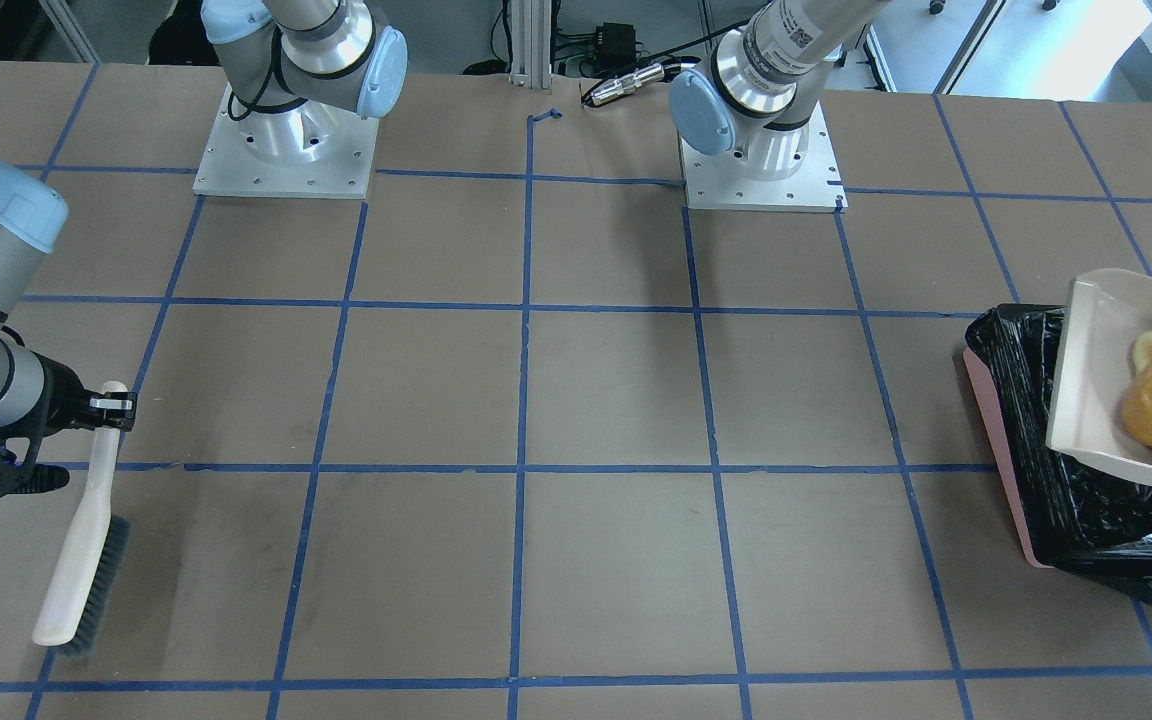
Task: Sweep and dump trash into bin
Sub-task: 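Tip the dustpan over the black trash bag with the left gripper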
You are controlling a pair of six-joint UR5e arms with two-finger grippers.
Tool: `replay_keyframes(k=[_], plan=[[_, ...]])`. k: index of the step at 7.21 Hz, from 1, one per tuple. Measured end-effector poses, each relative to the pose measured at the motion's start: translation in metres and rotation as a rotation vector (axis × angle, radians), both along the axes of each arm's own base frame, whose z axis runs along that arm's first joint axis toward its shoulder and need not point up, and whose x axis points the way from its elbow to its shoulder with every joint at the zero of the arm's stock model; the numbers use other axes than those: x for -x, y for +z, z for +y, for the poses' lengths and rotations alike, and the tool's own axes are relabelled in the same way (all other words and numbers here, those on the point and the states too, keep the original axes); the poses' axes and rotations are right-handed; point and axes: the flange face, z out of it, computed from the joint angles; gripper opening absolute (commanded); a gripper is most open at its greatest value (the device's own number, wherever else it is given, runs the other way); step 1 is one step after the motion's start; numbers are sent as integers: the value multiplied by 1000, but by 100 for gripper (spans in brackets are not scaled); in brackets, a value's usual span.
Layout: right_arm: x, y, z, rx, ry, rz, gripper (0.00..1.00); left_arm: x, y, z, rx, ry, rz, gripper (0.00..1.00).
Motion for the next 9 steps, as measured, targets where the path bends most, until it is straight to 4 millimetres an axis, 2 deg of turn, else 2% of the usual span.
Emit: replay_keyframes(k=[2,3,5,6,7,8,9], plan=[[3,-4,3,-9,-7,15,0,-30,-29,-16,53,-85,-5,0],[4,-4,4,-14,-6,30,0,-39,-41,-23,97,-141,-14,0],[5,-4,4,-18,-3,39,0,-38,-57,-33,197,-298,-14,0],[5,-5,4,-19,-1,39,4,-37,-61,-29,269,-372,0,0],[5,-6,4,-21,1,38,32,-42,-64,-17,361,-427,18,0],[5,-7,4,-23,3,37,68,-46,-61,-6,445,-476,19,0],[6,-8,4,-24,4,36,79,-45,-51,3,509,-513,18,0]])
